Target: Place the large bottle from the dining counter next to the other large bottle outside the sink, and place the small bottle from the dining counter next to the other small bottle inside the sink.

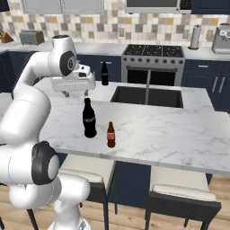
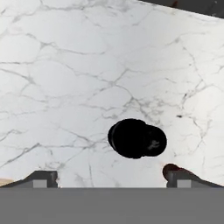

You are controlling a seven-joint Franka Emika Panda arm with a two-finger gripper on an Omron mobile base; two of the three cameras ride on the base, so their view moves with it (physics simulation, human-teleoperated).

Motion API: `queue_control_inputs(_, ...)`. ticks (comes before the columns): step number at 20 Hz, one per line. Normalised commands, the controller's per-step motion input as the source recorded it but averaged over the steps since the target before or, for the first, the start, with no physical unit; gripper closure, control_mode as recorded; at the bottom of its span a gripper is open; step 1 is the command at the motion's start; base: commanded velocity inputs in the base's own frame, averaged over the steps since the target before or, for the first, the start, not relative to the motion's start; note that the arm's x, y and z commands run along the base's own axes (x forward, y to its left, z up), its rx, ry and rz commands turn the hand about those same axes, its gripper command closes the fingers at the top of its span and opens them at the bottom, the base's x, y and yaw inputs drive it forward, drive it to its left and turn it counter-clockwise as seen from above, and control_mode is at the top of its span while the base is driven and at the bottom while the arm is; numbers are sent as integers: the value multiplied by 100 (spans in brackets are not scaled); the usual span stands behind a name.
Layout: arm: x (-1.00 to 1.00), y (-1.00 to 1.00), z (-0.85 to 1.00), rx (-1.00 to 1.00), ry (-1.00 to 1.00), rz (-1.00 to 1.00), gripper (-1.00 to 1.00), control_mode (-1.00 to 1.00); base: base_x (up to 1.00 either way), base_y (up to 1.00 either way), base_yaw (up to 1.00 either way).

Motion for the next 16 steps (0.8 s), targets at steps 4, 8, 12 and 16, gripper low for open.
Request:
queue_control_inputs(4,3,0,5,1,25,0,-100,-100,0,0,0)
queue_control_inputs(8,-3,-3,11,1,24,-4,-100,-100,0,0,0)
queue_control_inputs(12,0,-22,0,16,-1,-10,-100,-100,0,0,0)
queue_control_inputs(16,0,-21,-6,20,-9,-15,-100,-100,0,0,0)
